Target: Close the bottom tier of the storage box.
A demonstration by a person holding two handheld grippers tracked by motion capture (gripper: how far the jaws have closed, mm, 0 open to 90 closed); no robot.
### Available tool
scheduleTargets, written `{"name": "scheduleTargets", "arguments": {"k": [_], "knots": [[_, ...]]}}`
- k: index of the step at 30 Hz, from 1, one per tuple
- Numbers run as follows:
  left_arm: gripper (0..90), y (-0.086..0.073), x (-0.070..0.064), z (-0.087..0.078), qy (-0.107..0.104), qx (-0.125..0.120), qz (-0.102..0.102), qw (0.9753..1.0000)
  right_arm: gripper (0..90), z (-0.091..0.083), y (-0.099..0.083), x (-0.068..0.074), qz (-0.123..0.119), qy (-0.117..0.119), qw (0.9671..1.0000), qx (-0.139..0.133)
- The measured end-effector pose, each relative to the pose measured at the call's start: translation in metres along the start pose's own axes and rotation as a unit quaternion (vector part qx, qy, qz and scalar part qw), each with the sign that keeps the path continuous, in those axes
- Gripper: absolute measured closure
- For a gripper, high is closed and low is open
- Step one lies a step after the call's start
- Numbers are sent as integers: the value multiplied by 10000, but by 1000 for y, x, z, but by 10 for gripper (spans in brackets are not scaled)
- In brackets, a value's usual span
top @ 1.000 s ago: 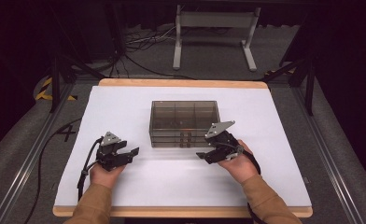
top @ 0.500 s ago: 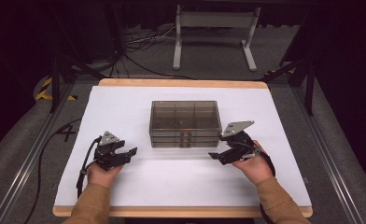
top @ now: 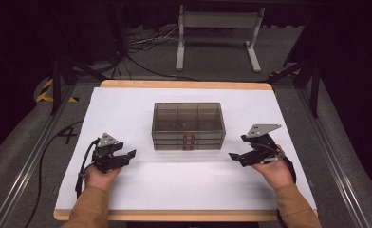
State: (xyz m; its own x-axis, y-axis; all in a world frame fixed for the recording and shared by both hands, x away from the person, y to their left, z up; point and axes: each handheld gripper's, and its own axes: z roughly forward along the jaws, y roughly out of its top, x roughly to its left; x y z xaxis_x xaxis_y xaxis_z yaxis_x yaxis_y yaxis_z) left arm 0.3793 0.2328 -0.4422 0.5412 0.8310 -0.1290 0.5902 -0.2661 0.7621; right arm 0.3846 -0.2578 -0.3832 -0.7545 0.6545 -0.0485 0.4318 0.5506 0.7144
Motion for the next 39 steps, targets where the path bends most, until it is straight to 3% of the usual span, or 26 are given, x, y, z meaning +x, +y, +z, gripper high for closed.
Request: {"name": "scheduleTargets", "arguments": {"k": [5,12,19,21,39], "knots": [[368,-2,5,-4,9,62,65,10000,134,-3,-9,-9,143,-98,9998,-36],[366,-5,19,-14,72,44,-65,9999,95,-4,-27,-26,417,-278,9987,-71],[363,-8,25,-16,169,120,-31,9998,32,4,-43,-38,607,-325,9976,-102],[361,-9,27,-17,182,140,-27,9997,0,6,-46,-40,615,-362,9974,-128],[357,-12,29,-10,140,257,23,9996,2,17,-63,-42,632,-449,9969,-123]]}}
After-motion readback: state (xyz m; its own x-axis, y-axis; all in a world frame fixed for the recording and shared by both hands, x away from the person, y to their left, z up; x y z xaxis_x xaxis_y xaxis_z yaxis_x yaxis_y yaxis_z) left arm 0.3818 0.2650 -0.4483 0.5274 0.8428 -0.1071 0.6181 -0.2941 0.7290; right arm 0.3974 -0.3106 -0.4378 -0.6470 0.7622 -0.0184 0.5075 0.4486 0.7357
